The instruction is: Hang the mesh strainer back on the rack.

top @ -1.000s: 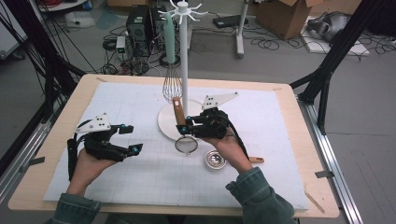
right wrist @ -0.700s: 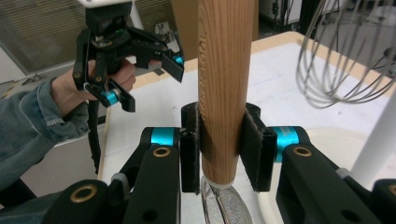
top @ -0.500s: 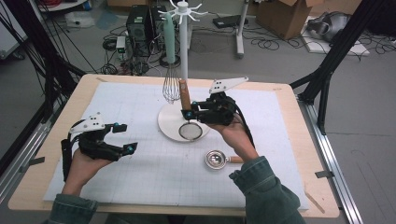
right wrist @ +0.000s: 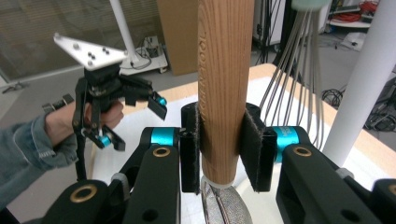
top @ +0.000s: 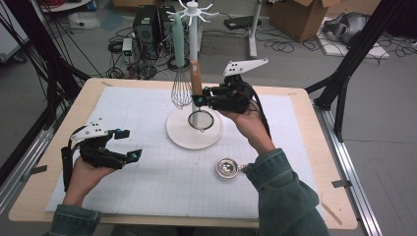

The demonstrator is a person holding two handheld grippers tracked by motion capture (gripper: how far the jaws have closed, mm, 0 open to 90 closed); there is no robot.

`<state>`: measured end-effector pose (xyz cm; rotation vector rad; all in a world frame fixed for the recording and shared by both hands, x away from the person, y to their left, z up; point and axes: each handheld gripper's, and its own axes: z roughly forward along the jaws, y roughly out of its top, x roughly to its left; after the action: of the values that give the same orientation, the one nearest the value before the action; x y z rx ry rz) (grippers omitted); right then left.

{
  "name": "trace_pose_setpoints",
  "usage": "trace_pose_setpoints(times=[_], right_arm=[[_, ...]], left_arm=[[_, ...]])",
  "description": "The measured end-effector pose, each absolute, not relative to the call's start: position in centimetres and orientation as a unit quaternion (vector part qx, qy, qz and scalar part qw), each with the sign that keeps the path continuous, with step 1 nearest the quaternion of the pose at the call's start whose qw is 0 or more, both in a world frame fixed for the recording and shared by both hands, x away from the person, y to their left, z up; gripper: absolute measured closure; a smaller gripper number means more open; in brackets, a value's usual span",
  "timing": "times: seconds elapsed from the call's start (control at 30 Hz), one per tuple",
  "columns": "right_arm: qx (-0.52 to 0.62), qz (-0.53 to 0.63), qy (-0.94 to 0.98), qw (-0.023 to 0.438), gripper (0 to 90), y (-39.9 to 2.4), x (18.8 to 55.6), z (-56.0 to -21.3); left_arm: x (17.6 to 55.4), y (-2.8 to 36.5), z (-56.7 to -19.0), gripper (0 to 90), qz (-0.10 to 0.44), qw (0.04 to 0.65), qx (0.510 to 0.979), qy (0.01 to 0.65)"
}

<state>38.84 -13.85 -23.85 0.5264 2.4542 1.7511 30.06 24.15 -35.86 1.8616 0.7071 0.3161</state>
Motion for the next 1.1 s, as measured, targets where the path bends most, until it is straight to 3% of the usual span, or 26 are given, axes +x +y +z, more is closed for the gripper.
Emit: trace_pose_setpoints(times=[1.1], right_arm=[[0.176, 0.581, 0.791, 0.071, 70.9, -12.8, 40.7, -17.8]], left_arm=[[30.2, 24.9, -36.0, 1.7, 0.154, 0.516, 0.78, 0.321]])
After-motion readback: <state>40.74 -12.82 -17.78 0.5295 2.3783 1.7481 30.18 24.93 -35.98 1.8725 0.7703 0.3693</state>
